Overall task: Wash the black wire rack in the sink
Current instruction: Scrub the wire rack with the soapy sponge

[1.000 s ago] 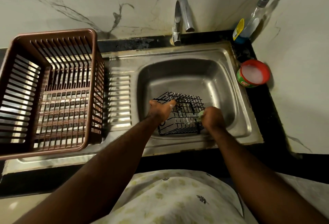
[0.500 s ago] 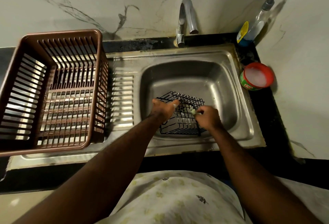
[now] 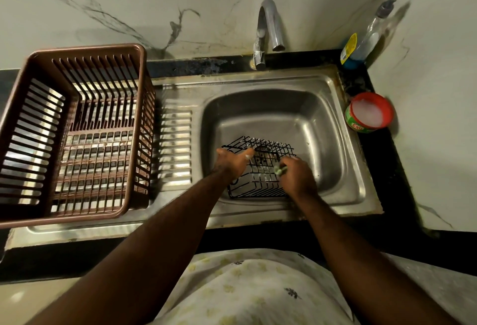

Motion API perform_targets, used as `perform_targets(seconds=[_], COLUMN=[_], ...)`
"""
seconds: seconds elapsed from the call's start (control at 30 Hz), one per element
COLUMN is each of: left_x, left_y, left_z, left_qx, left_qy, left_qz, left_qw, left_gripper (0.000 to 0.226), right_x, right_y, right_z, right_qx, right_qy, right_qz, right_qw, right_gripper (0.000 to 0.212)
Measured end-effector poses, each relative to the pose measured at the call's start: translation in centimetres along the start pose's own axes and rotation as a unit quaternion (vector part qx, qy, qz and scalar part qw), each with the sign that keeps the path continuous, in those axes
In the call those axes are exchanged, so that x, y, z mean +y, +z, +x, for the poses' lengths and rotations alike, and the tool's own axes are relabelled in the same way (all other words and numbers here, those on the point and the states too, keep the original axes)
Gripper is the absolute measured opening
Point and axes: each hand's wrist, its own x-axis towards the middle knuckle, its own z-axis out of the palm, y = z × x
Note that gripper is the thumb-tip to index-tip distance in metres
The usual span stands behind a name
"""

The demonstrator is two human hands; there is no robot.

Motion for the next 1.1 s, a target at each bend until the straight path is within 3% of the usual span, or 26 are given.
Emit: perform_targets(seconds=[0.1,0.3,0.5,0.6,0.7,0.77,0.93,1.1], left_x=[-0.1,-0.2,1.1,1.4,1.2,1.1,-0.5,1.6], left_y=[-0.1,0.2,-0.3,-0.4,-0.1,-0.1,0.5,-0.1], left_z=[0.0,0.8,0.4,-0.2,0.0,0.0,2.2,-1.0], left_qx=[-0.010,0.016,0.007,0.015,0.009,0.011,0.033,0.017], left_qy=[-0.006,-0.021,0.001,0.003,0.010,0.012,-0.008,0.016], left_qz=[0.016,0.013,0.044,0.039,0.057,0.042,0.022,0.017], left_qw=[1.000,1.000,0.999,0.999,0.998,0.999,0.999,1.000], left_gripper=[0.120,0.152,0.120,0.092,0.097,0.101,0.137,0.117], right_x=[2.2,1.7,-3.0,-3.8,-2.8,-1.8,2.4,4.2], right_y=[-0.6,-0.6,-0.3,0.0,0.0,-0.1,-0.1,0.2], right_z=[1.1,1.1,-0.8,-1.4,-1.0,-0.6,0.9,2.5], right_qx=[-0.018,-0.014,0.004,0.007,0.028,0.037,0.002,-0.026], right_qy=[0.087,0.084,-0.041,-0.087,-0.089,-0.070,0.057,0.131], right_qz=[-0.024,0.039,0.147,0.138,0.101,0.076,-0.008,-0.075], right_qw=[0.996,0.996,0.988,0.987,0.991,0.994,0.998,0.988], right_gripper=[0.017,0.014,0.013,0.020,0.021,0.020,0.017,0.019])
